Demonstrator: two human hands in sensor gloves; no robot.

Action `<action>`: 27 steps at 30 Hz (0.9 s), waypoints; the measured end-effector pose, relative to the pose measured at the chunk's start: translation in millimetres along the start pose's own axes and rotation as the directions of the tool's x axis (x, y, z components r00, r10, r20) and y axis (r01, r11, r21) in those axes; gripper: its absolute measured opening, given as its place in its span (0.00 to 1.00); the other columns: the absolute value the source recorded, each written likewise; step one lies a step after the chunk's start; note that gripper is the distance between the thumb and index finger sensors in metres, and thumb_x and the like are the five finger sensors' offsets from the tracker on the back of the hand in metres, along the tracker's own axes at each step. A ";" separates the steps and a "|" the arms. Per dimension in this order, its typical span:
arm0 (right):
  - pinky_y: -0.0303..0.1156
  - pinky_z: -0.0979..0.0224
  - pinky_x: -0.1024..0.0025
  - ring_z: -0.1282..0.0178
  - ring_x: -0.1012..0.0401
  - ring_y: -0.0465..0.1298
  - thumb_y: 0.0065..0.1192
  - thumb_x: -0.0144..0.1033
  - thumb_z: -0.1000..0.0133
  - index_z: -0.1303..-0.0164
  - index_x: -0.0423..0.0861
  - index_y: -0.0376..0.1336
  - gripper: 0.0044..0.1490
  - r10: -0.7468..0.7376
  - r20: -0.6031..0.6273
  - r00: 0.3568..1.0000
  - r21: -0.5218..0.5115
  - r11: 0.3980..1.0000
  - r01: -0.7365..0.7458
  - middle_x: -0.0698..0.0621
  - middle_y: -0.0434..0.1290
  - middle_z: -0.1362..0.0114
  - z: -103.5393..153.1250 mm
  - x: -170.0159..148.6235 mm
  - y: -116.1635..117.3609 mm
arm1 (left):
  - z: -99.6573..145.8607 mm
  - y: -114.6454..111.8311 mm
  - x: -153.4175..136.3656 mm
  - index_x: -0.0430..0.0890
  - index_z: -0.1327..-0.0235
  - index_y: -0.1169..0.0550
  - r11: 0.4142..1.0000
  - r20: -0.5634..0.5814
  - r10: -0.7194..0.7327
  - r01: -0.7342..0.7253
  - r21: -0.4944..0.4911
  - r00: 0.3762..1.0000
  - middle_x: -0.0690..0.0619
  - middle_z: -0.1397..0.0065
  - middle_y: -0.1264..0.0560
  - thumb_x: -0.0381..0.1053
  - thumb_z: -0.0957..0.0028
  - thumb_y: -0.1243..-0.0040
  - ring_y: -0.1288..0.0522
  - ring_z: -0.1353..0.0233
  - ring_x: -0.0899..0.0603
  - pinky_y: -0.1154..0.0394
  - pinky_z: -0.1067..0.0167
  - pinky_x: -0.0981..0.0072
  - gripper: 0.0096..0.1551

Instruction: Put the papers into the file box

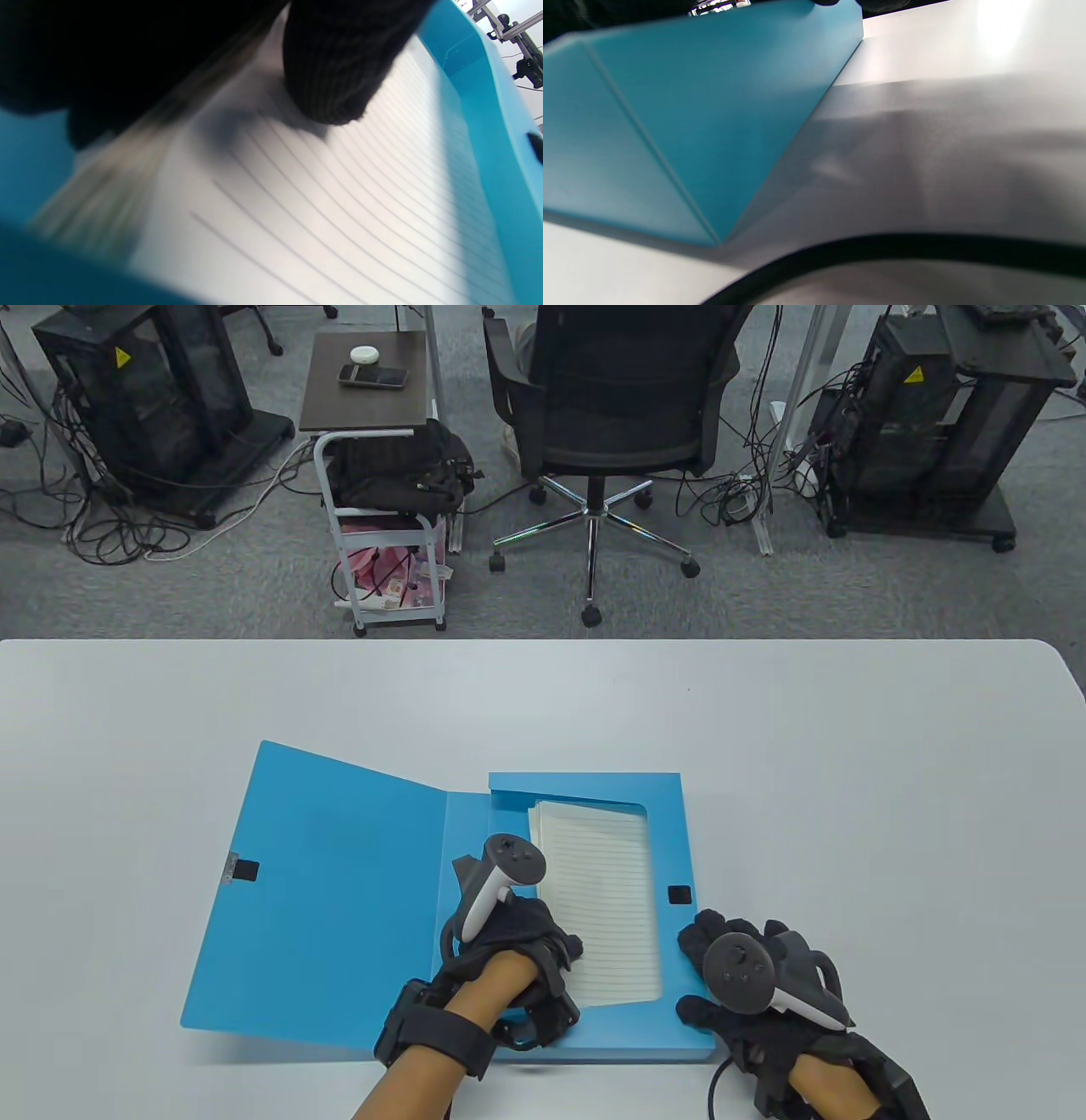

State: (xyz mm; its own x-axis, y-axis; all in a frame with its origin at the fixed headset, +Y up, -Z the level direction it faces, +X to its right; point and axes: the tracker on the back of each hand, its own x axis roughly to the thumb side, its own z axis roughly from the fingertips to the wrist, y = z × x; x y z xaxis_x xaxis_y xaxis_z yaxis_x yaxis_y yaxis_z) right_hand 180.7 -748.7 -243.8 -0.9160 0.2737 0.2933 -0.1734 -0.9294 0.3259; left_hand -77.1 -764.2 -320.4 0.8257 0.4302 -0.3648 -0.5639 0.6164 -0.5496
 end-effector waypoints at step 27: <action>0.35 0.28 0.26 0.21 0.39 0.46 0.50 0.56 0.56 0.29 0.48 0.41 0.48 -0.015 -0.001 1.000 -0.002 1.000 0.015 0.43 0.39 0.18 0.3 -2.6 0.2 | 82.0 75.2 -55.0 0.48 0.25 0.42 0.878 0.096 0.010 -0.054 0.475 0.995 0.38 0.22 0.47 0.63 0.62 0.33 0.43 0.23 0.26 0.46 0.30 0.30 0.54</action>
State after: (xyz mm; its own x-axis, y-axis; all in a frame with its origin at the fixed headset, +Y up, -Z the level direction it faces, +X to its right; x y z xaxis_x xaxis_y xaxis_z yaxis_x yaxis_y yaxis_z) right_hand 183.1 -749.5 -244.3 -0.9136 0.2875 0.2876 -0.1878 -0.9256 0.3286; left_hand -165.9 -687.5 -280.0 0.8154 0.4972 -0.2965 -0.5455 0.8314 -0.1062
